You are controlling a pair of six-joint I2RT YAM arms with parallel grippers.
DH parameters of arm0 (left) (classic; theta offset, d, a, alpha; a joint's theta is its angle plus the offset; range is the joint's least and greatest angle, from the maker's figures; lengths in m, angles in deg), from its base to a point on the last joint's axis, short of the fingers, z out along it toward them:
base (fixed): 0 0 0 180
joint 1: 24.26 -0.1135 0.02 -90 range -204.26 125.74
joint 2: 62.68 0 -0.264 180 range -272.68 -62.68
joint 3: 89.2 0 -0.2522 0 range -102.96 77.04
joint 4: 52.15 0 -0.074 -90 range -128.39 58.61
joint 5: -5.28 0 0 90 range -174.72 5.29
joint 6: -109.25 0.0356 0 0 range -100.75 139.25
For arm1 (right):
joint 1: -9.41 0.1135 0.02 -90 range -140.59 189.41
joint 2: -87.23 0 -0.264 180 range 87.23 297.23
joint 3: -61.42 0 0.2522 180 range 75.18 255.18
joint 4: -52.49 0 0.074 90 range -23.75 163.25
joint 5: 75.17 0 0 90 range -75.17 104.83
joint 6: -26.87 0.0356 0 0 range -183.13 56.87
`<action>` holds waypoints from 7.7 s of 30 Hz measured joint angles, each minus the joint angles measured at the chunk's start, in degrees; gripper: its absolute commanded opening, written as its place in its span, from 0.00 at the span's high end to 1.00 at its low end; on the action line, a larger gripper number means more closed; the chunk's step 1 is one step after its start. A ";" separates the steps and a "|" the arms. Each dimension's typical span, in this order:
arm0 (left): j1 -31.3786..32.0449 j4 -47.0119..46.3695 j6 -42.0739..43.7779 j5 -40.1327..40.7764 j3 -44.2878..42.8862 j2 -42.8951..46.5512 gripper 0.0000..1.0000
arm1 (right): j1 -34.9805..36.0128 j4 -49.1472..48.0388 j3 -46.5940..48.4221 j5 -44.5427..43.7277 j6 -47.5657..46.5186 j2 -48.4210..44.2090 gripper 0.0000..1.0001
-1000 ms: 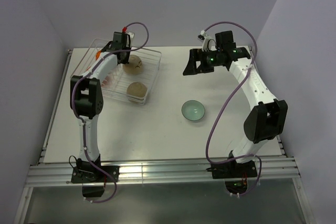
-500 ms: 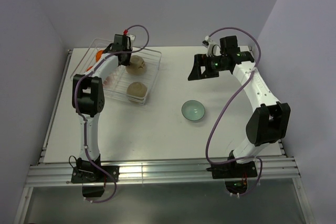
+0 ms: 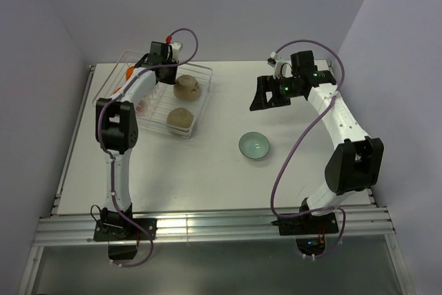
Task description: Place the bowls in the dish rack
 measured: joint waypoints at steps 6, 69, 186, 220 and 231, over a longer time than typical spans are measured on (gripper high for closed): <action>0.92 1.05 -0.68 -2.82 -2.21 -0.81 0.84 | -0.37 1.88 0.00 -0.44 -1.62 0.00 0.04; -2.49 -7.58 -18.56 -36.87 45.24 51.04 0.00 | 4.96 -3.74 -16.94 -9.99 -4.50 3.06 1.00; -3.58 -3.43 -28.52 -31.91 27.41 34.60 1.00 | 14.78 -4.15 7.23 0.46 4.52 -1.09 0.09; 3.28 10.14 3.67 10.21 16.83 20.44 1.00 | 14.78 -2.89 7.13 -1.73 1.57 -1.09 0.09; 6.12 9.31 7.19 19.41 14.45 16.28 1.00 | 14.78 -2.80 6.73 -2.16 0.90 -1.09 0.09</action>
